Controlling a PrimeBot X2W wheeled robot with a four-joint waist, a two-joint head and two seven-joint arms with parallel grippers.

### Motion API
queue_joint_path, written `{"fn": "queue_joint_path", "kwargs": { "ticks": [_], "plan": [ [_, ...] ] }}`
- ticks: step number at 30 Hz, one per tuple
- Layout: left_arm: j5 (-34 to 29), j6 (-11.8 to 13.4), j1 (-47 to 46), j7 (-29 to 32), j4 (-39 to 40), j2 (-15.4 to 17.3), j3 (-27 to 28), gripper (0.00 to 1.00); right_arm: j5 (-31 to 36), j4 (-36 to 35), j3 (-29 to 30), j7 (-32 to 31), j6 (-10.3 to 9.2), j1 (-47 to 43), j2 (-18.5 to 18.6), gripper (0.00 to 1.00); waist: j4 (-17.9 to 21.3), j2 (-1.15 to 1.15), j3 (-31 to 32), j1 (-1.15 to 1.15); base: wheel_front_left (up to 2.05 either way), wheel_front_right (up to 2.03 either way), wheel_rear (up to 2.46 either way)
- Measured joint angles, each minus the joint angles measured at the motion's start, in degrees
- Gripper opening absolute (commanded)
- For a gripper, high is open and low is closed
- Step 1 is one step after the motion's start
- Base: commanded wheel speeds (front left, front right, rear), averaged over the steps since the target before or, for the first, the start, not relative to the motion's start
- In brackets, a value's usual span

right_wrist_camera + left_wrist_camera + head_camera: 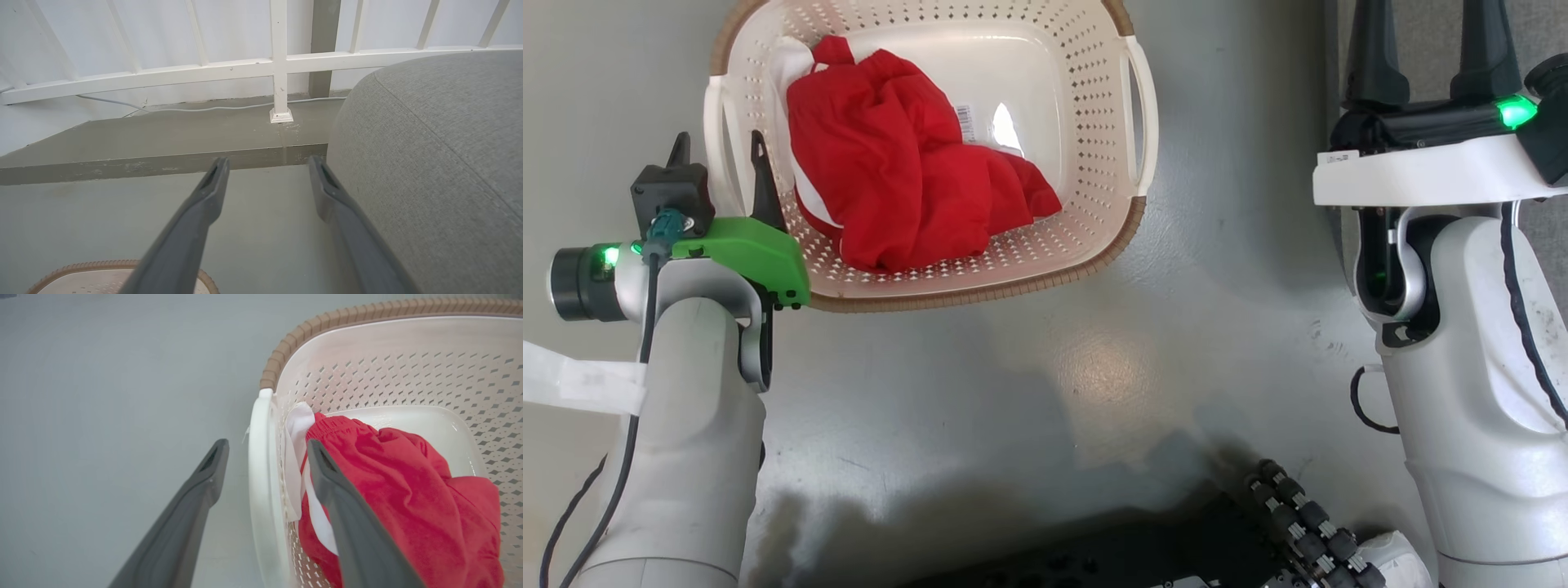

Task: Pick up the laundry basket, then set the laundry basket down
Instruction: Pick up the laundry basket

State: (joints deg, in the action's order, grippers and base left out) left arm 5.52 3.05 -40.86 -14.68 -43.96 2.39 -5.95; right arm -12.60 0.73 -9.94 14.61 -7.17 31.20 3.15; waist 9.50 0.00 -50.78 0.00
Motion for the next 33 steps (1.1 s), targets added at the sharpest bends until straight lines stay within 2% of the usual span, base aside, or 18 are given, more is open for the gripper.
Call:
{"fn": "queue_joint_path", "kwargs": {
  "ticks": [8,20,33],
  "plan": [
    [0.01,0.01,0.09,0.0,3.12,0.0,0.45,1.0,0.0,0.54,0.02,-0.01,0.0,-0.14,0.0,1.0,-0.4,0.0,1.65,0.0,0.0,0.0,0.0],
    [-0.02,-0.02,2.13,0.0,12.26,0.0,0.9,1.0,0.47,2.23,0.3,-0.01,0.0,-1.45,0.0,1.0,-0.98,0.0,5.15,0.0,0.0,0.0,0.0],
    [0.35,-0.51,10.15,0.0,22.02,-0.18,2.29,1.0,2.69,5.9,-0.03,-0.01,0.07,-7.38,-0.04,1.0,-2.04,0.0,13.23,0.0,0.0,0.0,0.0]
  ]
}}
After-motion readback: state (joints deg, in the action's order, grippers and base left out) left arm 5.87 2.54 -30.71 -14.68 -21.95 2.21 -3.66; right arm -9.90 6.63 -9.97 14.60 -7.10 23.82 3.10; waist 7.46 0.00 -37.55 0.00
